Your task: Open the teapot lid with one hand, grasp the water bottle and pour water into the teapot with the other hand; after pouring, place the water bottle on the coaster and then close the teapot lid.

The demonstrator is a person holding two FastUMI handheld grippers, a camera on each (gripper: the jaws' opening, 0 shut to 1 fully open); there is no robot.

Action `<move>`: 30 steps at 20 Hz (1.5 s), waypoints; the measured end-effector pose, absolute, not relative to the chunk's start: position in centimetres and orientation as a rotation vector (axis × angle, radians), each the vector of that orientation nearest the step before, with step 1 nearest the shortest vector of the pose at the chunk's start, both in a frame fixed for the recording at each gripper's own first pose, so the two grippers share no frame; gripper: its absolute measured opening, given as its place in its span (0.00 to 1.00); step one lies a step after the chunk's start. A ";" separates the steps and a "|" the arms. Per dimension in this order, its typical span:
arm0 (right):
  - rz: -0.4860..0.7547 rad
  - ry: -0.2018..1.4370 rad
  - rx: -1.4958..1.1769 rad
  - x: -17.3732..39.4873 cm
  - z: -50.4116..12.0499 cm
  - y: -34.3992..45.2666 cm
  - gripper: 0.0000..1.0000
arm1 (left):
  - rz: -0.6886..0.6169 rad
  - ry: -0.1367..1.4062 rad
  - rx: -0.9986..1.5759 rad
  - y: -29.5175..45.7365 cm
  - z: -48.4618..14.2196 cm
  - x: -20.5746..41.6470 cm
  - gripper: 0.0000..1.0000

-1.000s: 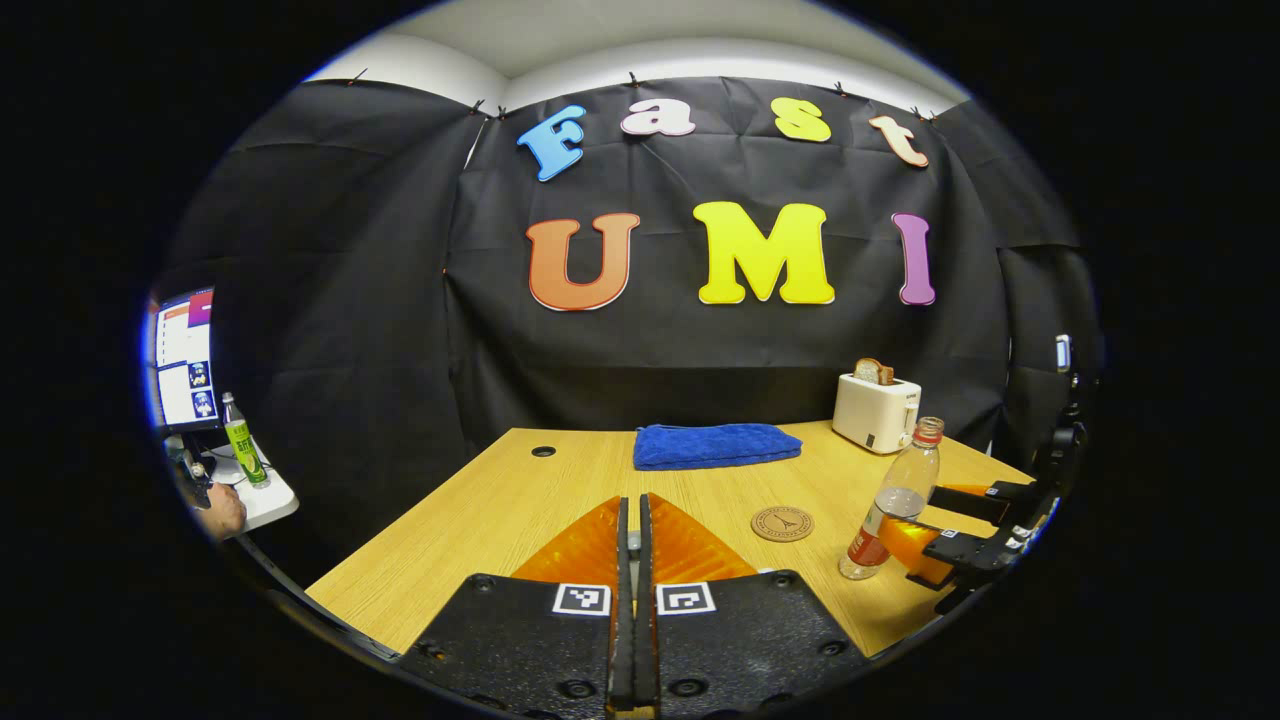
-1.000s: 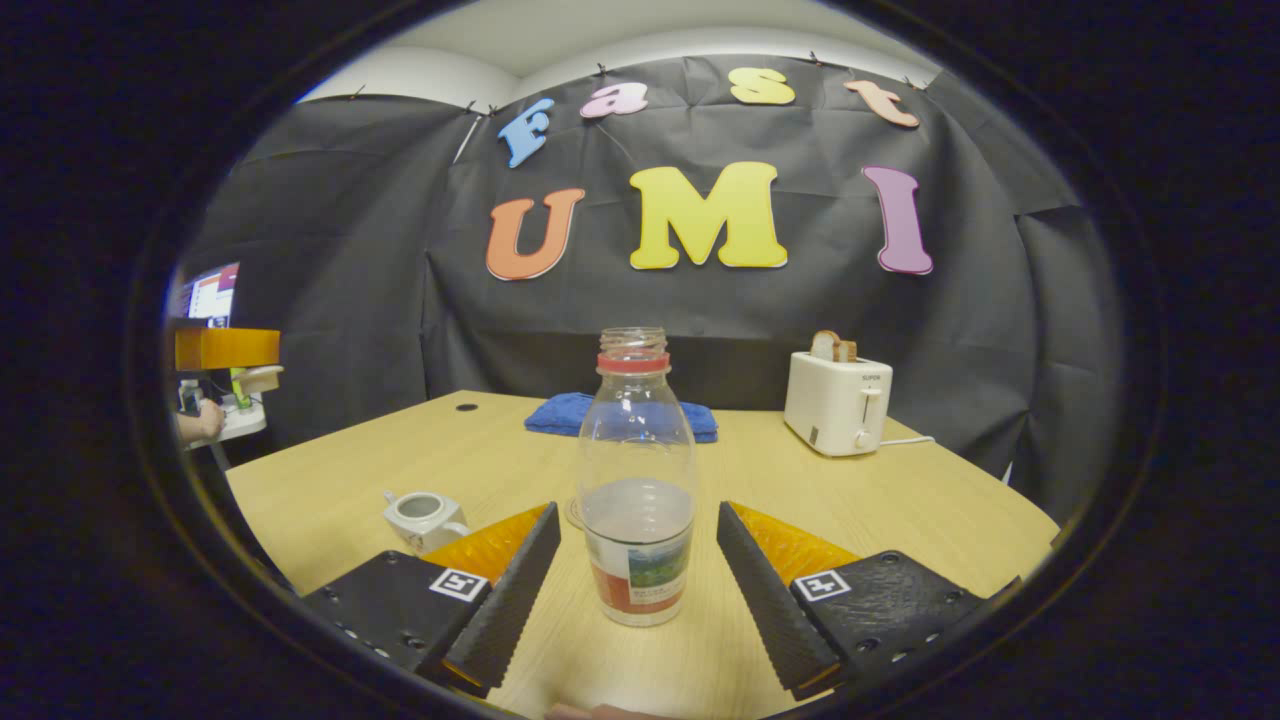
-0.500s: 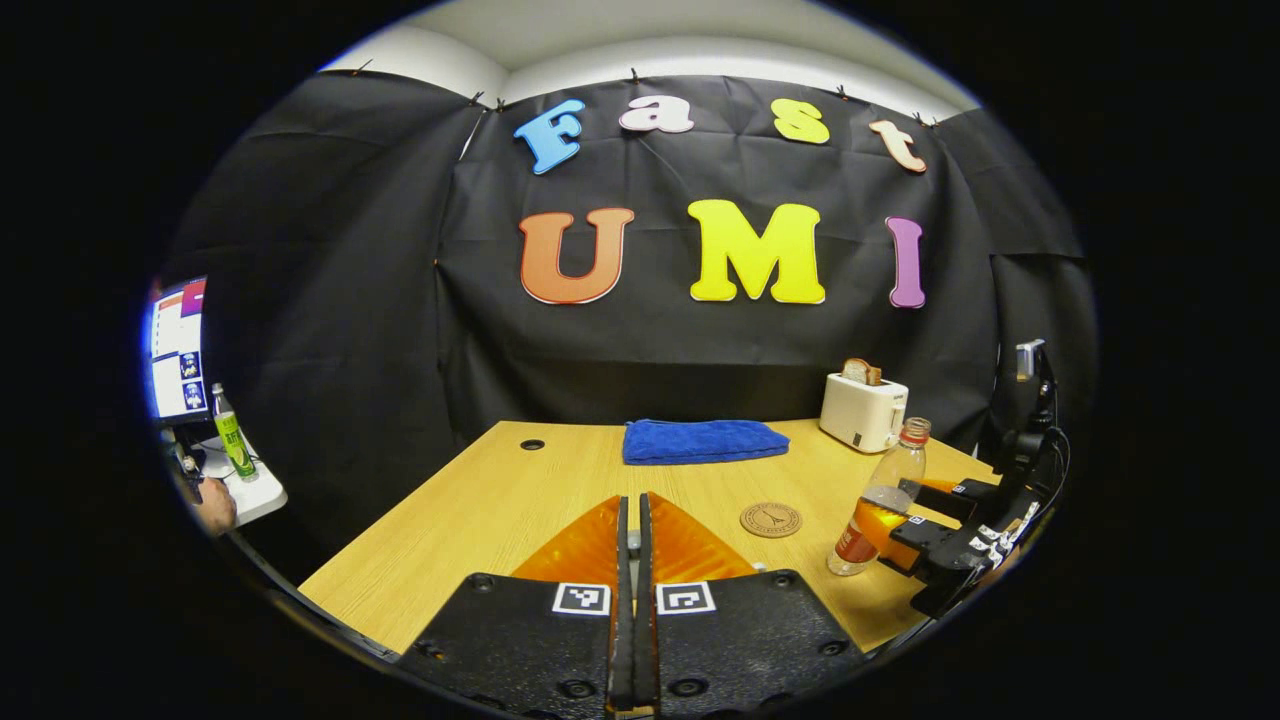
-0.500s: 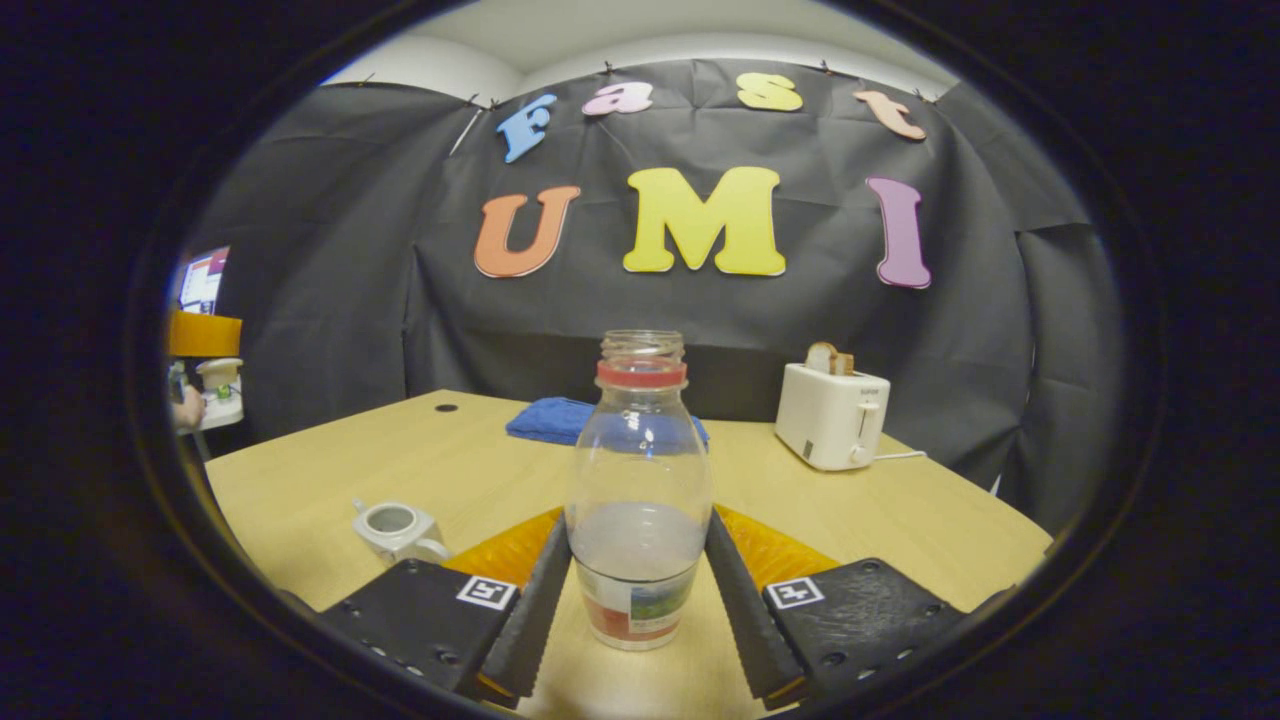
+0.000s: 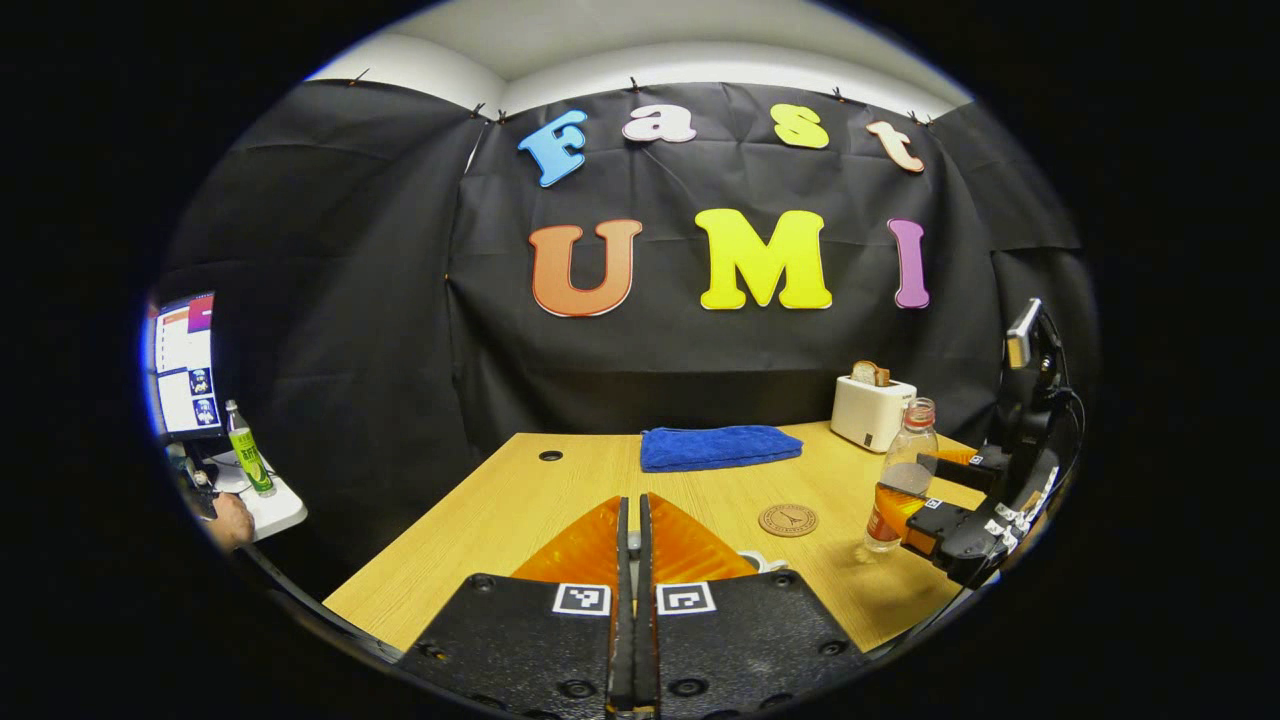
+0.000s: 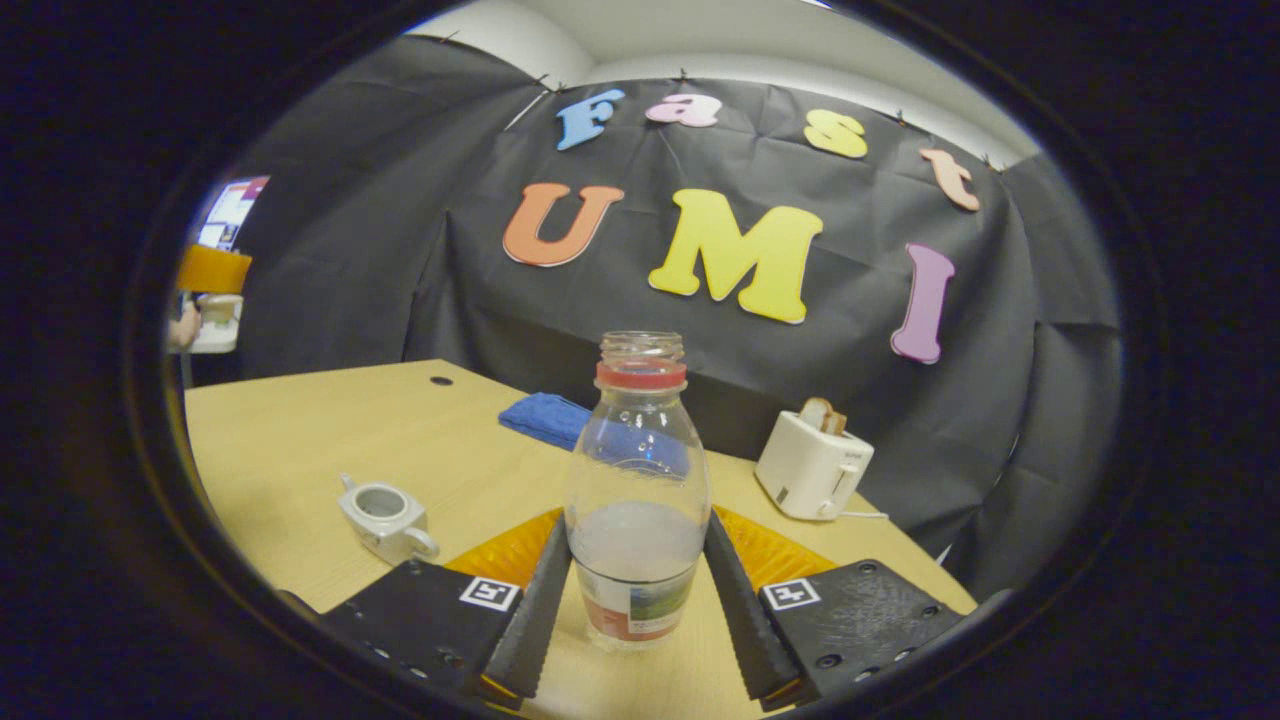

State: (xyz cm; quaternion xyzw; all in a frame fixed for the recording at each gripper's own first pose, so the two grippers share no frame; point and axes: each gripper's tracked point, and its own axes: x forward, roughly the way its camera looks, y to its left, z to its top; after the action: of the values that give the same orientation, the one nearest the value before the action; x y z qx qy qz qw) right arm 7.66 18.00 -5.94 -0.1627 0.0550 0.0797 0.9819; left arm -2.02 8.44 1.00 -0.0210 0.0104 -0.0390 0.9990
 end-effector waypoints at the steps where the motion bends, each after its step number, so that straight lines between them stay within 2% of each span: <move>1: 0.153 0.114 -0.378 7.9 -5.8 18.1 0.73 | -0.082 0.015 -0.041 8.5 1.2 -2.2 0.03; 11: 0.111 0.150 -0.876 9.3 -7.6 20.1 0.73 | -0.089 0.008 -0.088 11.0 1.0 -2.7 0.03; 21: 0.066 0.025 -1.345 10.8 -9.2 23.3 0.74 | -0.099 0.007 -0.055 11.4 0.5 -2.4 0.03; 25: 0.088 0.024 -1.428 10.5 -10.3 24.0 0.73 | -0.094 0.015 -0.054 11.7 0.3 -2.4 0.03; 30: 0.065 -0.071 -1.601 10.6 -9.7 25.1 0.75 | -0.089 0.024 -0.053 11.7 0.0 -2.0 0.03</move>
State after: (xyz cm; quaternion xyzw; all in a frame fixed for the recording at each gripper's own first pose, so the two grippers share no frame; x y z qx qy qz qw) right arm 10.59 25.07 -9.69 -0.7175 -0.0317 0.0290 0.6953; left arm -1.97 11.69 0.01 -0.0265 0.0120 -0.0443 0.9986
